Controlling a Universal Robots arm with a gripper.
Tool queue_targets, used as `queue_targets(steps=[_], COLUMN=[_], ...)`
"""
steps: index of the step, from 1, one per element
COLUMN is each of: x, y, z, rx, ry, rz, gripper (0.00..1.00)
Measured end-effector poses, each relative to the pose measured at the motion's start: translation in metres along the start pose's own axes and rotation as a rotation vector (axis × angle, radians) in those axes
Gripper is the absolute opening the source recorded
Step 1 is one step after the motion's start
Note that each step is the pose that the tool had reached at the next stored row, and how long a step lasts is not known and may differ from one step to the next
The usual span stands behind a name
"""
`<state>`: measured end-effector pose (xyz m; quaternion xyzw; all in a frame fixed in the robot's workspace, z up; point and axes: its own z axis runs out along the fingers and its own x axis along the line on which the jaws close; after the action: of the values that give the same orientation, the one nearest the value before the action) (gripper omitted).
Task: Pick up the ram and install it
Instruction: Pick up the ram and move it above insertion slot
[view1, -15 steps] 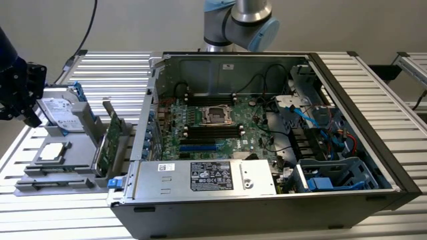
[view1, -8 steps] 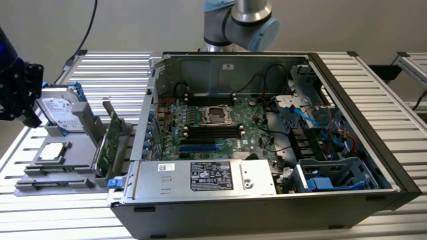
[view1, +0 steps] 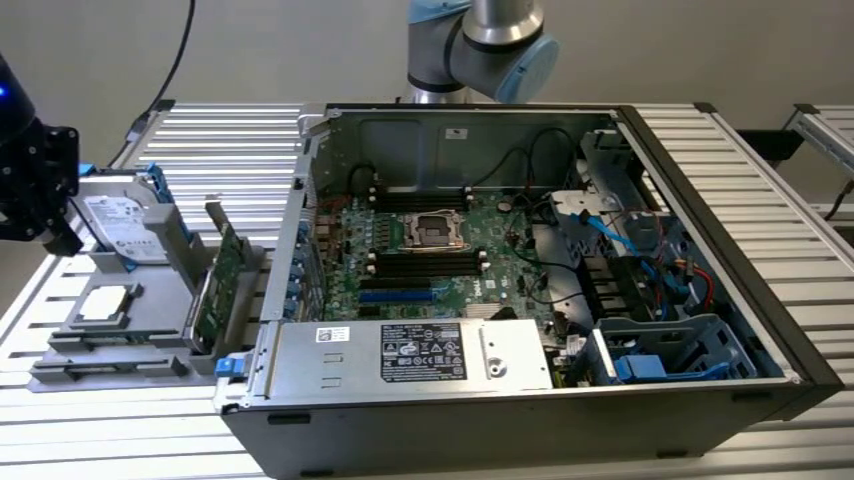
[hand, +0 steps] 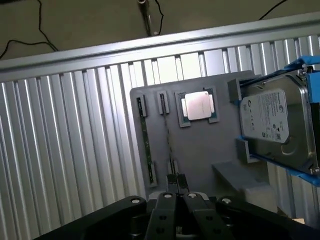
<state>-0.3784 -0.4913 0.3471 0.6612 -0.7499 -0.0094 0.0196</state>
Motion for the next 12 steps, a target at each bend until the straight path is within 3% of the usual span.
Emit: queue_targets(steps=[7,10,12], x=[0.0,0.0001,0.0001], y=[0.0008,0.0009,0.0009], z=[0.0,0.0,0.0], rx=[0.0021,0.0023,0.0023], ry=[0.0064,0.0067,0.0066], rz=[-0.12,-0.125,-0.125], gripper=[0.11,0.11,0.16])
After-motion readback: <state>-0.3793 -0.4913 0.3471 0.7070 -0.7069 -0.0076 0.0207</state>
